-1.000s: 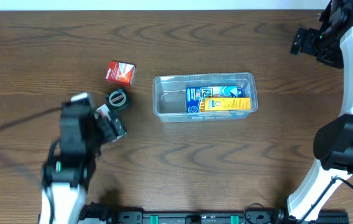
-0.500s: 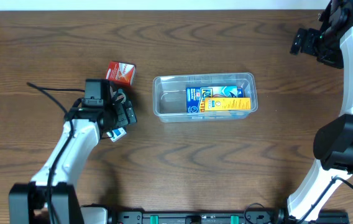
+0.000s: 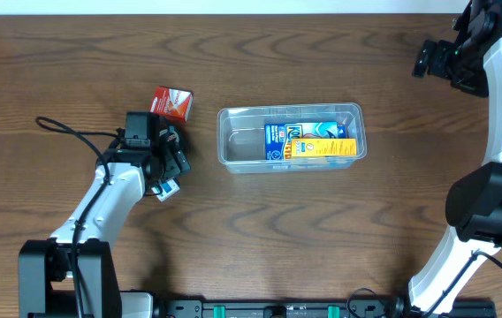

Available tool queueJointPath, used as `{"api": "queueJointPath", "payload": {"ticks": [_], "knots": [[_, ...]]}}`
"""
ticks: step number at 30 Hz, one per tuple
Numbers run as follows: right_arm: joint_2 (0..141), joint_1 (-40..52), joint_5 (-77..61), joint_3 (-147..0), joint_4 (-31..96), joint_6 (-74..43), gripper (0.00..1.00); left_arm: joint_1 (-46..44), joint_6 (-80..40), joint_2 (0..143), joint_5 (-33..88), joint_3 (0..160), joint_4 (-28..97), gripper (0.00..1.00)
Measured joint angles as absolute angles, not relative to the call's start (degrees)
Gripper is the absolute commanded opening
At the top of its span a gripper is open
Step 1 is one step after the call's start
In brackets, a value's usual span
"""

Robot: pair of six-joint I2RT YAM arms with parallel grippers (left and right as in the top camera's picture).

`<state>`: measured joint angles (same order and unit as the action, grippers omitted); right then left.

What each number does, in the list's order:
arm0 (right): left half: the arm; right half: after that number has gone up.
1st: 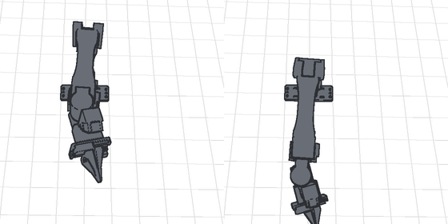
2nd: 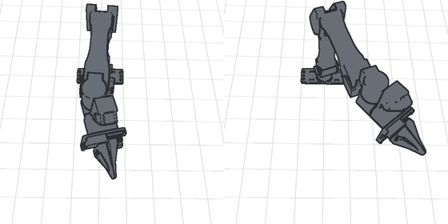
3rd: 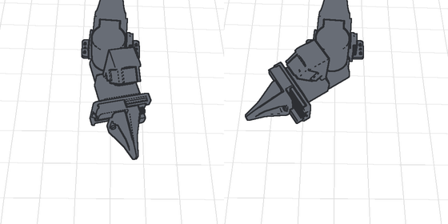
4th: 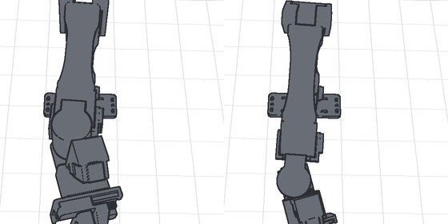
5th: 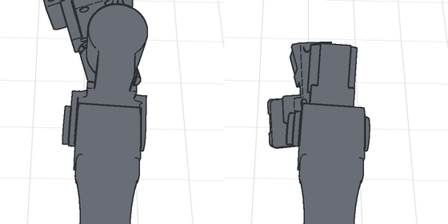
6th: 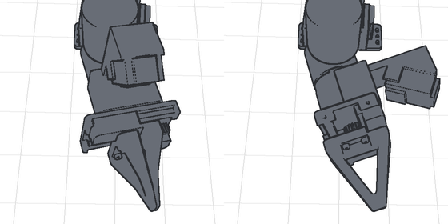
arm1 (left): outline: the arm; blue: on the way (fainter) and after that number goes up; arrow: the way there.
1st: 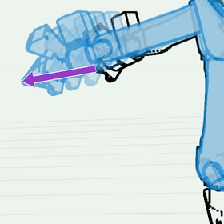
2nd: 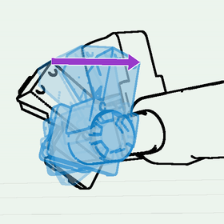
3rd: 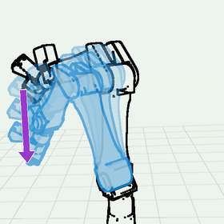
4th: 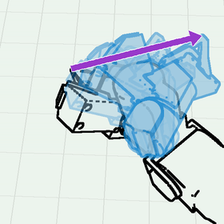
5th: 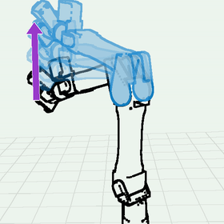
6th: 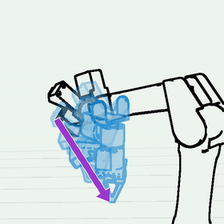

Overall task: Pack container
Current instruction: 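Reach the left gripper to the white Panadol box and grasp it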

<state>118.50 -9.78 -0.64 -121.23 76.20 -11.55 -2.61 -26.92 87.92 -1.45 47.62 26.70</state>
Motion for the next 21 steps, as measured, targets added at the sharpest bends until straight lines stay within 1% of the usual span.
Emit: {"api": "queueJointPath", "payload": {"ticks": [16,17,21], "knots": [[118.5,-9.8,-0.6,-121.2,76.2,-11.6,0.99,-2.6,-29.8,88.2,-2.3,45.6,25.3,0.99],[118.5,-9.8,-0.6,-121.2,76.2,-11.6,0.99,-2.6,-30.1,88.2,-2.4,45.6,25.3,0.97],[118.5,-9.8,-0.6,-121.2,76.2,-11.6,0.99,-2.6,-31.0,88.2,-2.4,45.6,25.3,0.96]]}}
